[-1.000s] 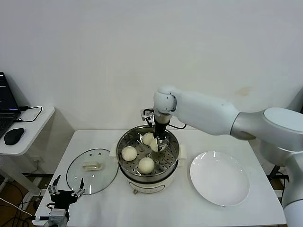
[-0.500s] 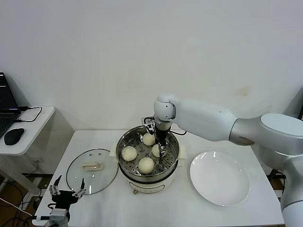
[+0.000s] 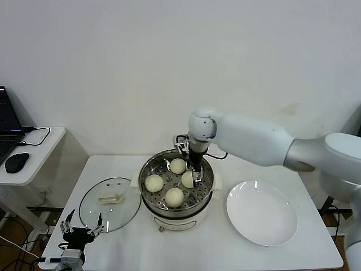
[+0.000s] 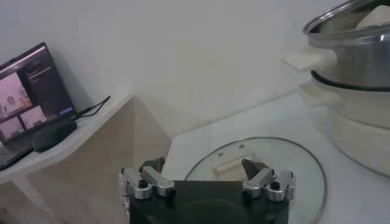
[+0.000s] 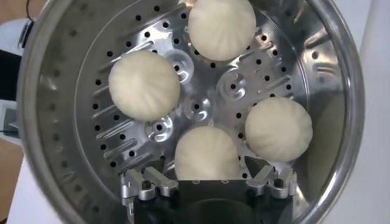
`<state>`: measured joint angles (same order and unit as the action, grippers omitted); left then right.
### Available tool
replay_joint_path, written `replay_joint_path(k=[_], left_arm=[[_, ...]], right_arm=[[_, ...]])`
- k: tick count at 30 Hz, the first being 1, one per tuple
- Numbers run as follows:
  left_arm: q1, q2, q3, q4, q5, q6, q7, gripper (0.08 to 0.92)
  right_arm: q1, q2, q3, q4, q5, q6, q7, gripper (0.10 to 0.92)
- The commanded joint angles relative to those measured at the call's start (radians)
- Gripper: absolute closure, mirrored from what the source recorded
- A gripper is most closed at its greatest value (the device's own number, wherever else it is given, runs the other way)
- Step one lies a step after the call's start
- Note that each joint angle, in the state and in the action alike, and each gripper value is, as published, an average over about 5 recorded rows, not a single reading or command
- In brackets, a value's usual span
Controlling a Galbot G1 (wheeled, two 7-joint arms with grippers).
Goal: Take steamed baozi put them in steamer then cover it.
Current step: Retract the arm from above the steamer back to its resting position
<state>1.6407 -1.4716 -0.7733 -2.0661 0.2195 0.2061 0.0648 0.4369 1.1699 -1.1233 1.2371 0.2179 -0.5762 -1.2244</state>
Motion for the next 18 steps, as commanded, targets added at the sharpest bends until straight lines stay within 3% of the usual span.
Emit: replay_joint_path(k=[1, 4, 10, 18], left_arm=[[-0.005, 0.000, 0.003, 0.007, -0.002, -0.010, -0.016, 0.177], [-0.017, 0.001, 0.005, 0.023, -0.009, -0.045, -0.039, 0.177], [-0.042, -0.005, 0.012, 0.049, -0.052, -0.105, -0.104, 0.177], [-0.050, 0.040, 0.017, 0.097, 0.082, -0.222, -0.115, 0.177]], right_arm=[[-0.002, -0.232, 0.174, 0.167, 0.147, 0.012, 0.161, 0.203], [-0.088, -0.318, 0.323, 0.229, 0.222, 0.039, 0.327, 0.203], [-0.351, -0.479, 0.596, 0.402, 0.435, 0.141, 0.859, 0.203], [-0.924, -0.572, 1.209, 0.501, 0.481, 0.199, 1.032, 0.203]])
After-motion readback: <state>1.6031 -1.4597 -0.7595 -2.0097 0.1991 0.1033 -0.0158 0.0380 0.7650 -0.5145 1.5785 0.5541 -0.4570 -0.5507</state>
